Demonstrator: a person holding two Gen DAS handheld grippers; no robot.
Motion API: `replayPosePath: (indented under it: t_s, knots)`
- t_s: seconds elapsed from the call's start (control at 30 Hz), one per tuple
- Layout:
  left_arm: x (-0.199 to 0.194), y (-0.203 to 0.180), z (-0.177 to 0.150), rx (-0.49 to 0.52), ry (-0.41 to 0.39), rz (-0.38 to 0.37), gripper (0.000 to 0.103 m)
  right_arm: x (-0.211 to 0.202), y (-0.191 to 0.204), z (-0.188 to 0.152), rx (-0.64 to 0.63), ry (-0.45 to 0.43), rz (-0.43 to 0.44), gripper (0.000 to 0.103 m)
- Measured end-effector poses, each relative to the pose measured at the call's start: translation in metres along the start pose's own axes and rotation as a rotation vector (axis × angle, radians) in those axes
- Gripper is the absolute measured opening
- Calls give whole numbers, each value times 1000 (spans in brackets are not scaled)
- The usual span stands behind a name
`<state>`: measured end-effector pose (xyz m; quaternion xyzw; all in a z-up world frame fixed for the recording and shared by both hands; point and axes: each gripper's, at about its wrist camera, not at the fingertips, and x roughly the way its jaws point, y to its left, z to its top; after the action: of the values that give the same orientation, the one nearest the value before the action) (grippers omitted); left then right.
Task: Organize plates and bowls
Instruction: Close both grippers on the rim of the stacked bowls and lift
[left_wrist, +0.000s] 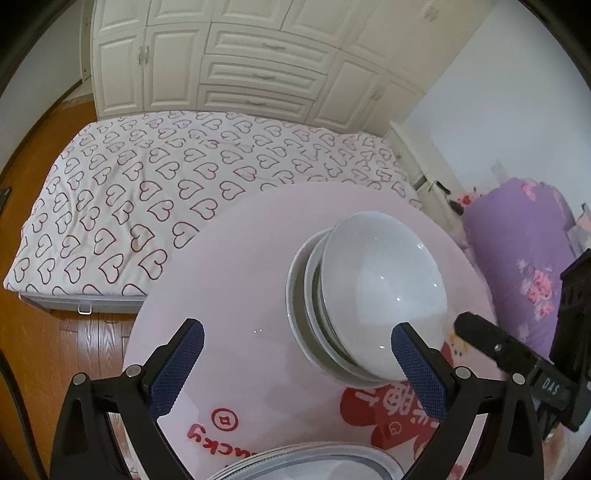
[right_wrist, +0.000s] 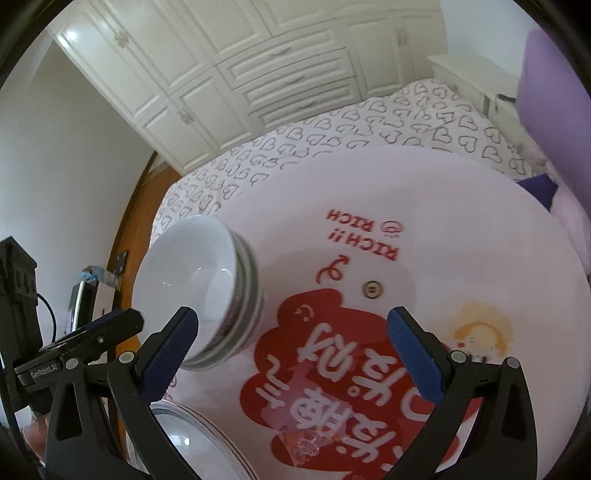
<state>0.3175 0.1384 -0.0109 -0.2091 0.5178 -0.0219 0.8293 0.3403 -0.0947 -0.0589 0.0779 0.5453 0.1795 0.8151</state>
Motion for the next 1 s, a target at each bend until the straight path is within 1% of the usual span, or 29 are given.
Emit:
replayPosePath:
  t_s: [0.13,0.2,0.27,0.3,0.33,0.37,0.4,0.43,0.47,0.5,0.57,0.6,0.67,0.7,0.73,0.8,0.9,1.0]
  knots:
    - [8,4,2,-28,8,-2,98,15,11,2,-16,43,14,103]
    - [13,4,2,-44,14,-11,94,21,13,3,-13,60,19,103]
    - [19,7,4,-52,30,-15,83,27,13,5,-6,77,28,102]
    - [24,9,7,-60,44,-23,80,30,13,5,-3,87,31,99]
    - [28,11,8,-69,59,-34,74,33,14,5,0,97,34,98]
    - [32,14,11,-80,76,-53,69,36,14,5,2,105,39,95]
    - [37,17,13,-91,92,-75,68,38,15,5,4,114,43,90]
    - [39,19,16,-97,100,-89,66,39,16,5,4,122,47,83]
    - [41,21,18,-102,105,-99,64,41,17,4,6,129,52,79]
    - [42,22,20,-104,108,-107,62,42,16,3,11,138,56,70]
    - [45,24,24,-105,123,-127,52,45,17,1,17,156,60,63]
    - [47,26,26,-105,132,-134,50,46,17,-1,20,162,65,61]
    - [52,24,28,-96,151,-147,41,48,18,-4,32,174,93,54]
    - [54,24,29,-92,155,-147,40,49,20,-6,39,177,111,47]
    - [54,23,31,-86,150,-132,40,49,21,-6,43,179,119,45]
    - [56,23,34,-93,148,-128,40,48,24,-7,38,172,98,45]
    - [58,25,36,-106,147,-133,40,47,26,-8,46,164,90,45]
    - [58,21,32,-98,140,-126,39,47,28,-7,44,162,77,45]
